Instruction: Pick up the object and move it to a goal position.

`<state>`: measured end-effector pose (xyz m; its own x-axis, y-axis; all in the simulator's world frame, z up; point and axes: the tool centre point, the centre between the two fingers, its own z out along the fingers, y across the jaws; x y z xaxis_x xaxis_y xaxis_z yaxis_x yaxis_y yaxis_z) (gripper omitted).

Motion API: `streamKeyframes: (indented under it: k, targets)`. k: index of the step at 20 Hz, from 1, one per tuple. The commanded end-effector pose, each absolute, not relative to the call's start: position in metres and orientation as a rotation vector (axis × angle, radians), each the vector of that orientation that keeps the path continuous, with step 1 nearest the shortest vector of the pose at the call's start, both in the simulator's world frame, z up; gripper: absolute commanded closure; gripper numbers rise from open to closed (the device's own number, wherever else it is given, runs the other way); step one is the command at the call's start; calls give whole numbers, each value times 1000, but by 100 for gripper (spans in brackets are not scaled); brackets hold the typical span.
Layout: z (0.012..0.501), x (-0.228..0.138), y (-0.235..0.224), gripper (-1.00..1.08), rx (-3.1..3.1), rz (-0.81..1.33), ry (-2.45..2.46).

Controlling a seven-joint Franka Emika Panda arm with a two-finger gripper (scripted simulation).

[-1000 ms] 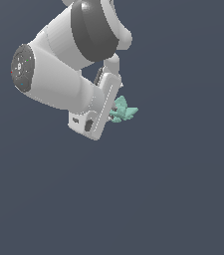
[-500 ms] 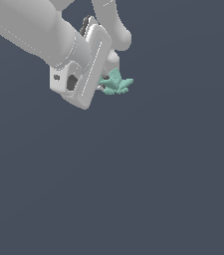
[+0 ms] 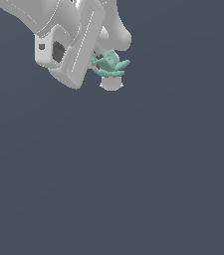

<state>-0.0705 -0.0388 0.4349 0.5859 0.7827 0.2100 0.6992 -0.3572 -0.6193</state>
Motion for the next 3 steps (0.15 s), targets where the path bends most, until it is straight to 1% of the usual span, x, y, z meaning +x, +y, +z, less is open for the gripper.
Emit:
streamKeyframes:
  k: [1, 3]
  targets:
    - [440, -72, -40, 108, -2133, 159, -1172]
    - [441, -72, -41, 108, -2133, 159, -1172]
